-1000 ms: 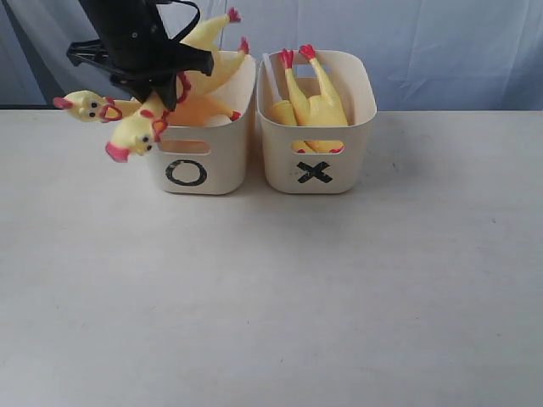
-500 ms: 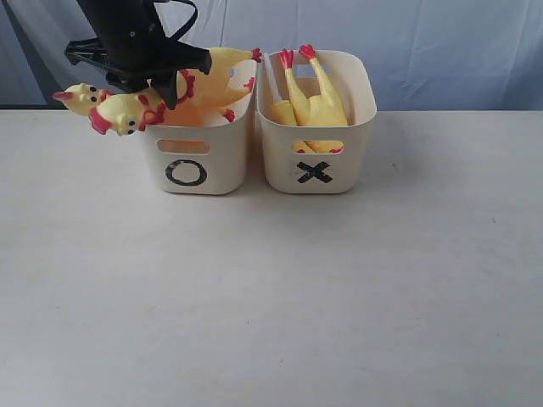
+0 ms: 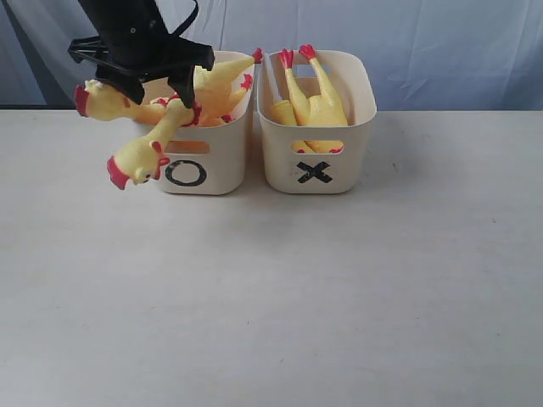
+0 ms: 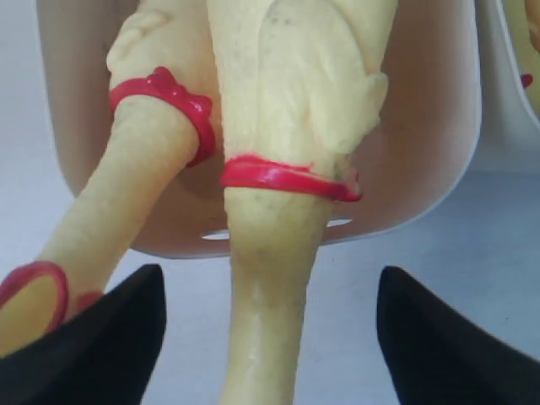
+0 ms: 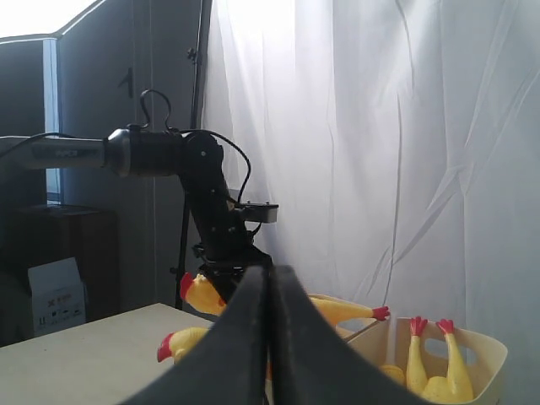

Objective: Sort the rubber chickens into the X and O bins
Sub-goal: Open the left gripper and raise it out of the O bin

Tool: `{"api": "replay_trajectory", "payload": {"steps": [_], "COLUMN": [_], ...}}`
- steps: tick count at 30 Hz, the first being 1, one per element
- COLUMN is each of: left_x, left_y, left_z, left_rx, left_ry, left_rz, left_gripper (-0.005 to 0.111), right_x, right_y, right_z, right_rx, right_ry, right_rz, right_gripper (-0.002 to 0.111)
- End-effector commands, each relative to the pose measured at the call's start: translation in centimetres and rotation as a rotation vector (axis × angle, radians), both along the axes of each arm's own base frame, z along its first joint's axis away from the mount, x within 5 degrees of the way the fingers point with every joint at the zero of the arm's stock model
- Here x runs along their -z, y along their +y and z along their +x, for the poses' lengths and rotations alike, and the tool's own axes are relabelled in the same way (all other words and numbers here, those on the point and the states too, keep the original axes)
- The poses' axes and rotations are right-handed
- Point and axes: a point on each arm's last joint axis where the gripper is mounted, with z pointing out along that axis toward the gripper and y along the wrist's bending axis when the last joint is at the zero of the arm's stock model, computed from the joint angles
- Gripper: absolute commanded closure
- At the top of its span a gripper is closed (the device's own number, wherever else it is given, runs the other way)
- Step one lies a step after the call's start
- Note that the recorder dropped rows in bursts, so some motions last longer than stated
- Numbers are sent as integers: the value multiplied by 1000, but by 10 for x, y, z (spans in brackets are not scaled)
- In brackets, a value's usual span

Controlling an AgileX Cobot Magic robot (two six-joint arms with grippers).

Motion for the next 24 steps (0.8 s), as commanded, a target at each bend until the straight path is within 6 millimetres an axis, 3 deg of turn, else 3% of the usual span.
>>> {"api": "replay_trajectory", "payload": {"steps": [1, 17, 20, 24], "left_x": [-13, -68, -77, -88], "left_y": [2, 23, 31, 35], "left_z": [-4, -24, -27, -33], "left_rx": [-1, -3, -21, -51], "left_ry": [-31, -203, -229, -260], "left_rz": [-15, 86, 101, 103], "left_gripper": [39, 43, 53, 78], "right_x": [2, 1, 1, 1], "right_y": [-1, 0, 0, 0], "right_z": [0, 0, 0, 0], "right_rx": [11, 6, 6, 6], "right_ry": [-4, -6, -6, -6], "right_rz": [-5, -6, -6, -6], "right_gripper": [109, 109, 109, 109]}}
